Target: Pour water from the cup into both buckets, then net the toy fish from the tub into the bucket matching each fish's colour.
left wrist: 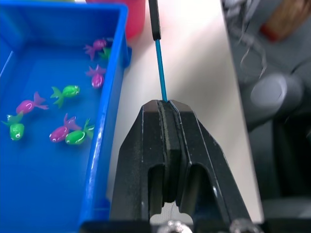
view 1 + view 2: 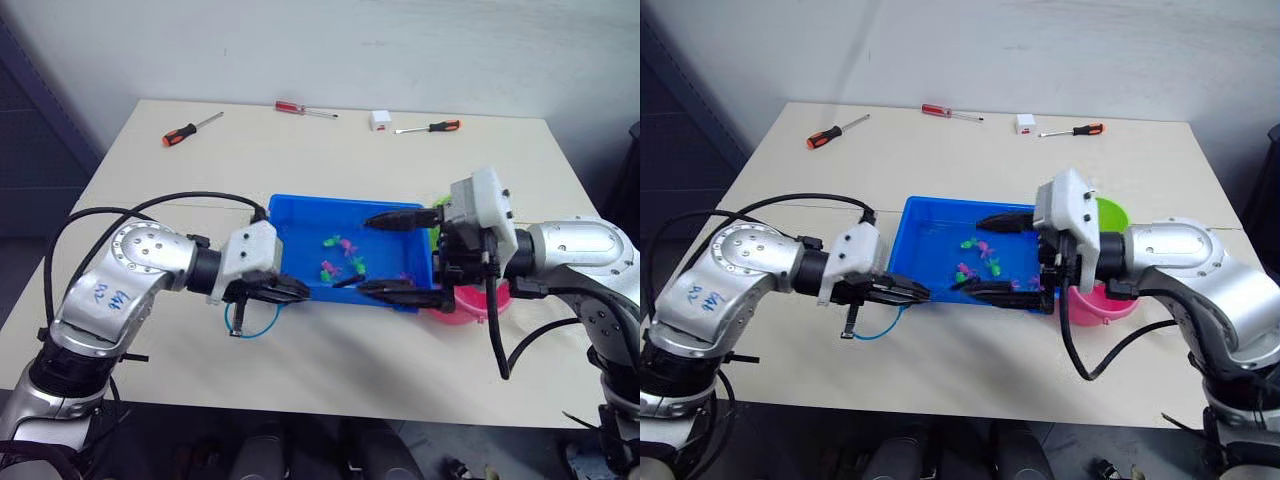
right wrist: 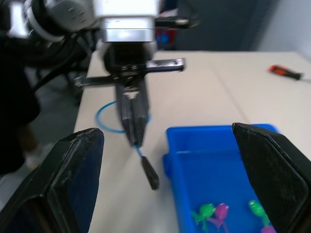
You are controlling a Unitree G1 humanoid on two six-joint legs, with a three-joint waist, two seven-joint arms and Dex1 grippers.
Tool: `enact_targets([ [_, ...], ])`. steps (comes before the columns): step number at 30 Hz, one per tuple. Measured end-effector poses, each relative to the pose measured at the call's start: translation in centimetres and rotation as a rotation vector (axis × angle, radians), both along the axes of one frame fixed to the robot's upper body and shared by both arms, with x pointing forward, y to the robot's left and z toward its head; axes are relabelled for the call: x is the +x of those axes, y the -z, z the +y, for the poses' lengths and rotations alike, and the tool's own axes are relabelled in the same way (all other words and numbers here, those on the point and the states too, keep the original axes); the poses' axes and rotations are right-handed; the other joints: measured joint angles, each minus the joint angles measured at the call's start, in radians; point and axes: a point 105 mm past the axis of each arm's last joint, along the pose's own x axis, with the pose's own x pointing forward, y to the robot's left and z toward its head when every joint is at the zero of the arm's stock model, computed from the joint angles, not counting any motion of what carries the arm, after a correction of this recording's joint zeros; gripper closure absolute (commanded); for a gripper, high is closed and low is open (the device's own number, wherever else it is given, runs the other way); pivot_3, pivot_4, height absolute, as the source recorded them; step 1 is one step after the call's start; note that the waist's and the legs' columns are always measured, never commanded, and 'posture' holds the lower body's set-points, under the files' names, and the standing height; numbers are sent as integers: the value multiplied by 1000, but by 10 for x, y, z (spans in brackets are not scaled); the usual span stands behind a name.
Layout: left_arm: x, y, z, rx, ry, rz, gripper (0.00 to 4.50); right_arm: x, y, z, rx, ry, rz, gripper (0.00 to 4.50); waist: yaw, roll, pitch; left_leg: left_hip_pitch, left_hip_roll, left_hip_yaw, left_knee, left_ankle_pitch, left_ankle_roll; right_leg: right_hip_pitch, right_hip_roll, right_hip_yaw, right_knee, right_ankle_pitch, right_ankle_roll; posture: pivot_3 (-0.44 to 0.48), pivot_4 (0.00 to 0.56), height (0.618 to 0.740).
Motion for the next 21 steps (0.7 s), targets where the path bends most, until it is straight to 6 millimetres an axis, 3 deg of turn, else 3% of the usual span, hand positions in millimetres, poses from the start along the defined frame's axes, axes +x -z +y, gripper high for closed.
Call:
enact_targets([
  [3,3,2,-7,29,54,-51,4441,4,22,2,-134,-28,25,0,2,0,0,0,0,0,0,0,1,0,-1,0,-1,0,0,0,150,740],
  [6,9,1,-8,52,71,-95,4500,9,36,1,-198,-35,43,882,2,0,0,-1,0,0,0,0,1,0,-1,0,-2,0,0,0,150,740],
  [9,10,1,-11,49,93,-112,4500,13,42,2,-237,-30,21,2323,1,0,0,-1,0,0,0,0,1,-1,-1,0,-2,0,0,0,150,740],
  [19,11,1,-16,35,115,-109,4500,15,45,6,-238,-32,-5,2323,2,0,0,-1,0,0,1,0,1,0,-1,0,-1,0,0,0,150,740],
  [21,11,1,-17,32,116,-109,4500,15,45,7,-236,-31,-8,2850,2,0,0,-1,0,0,1,0,1,0,-1,0,-1,0,0,0,150,740],
])
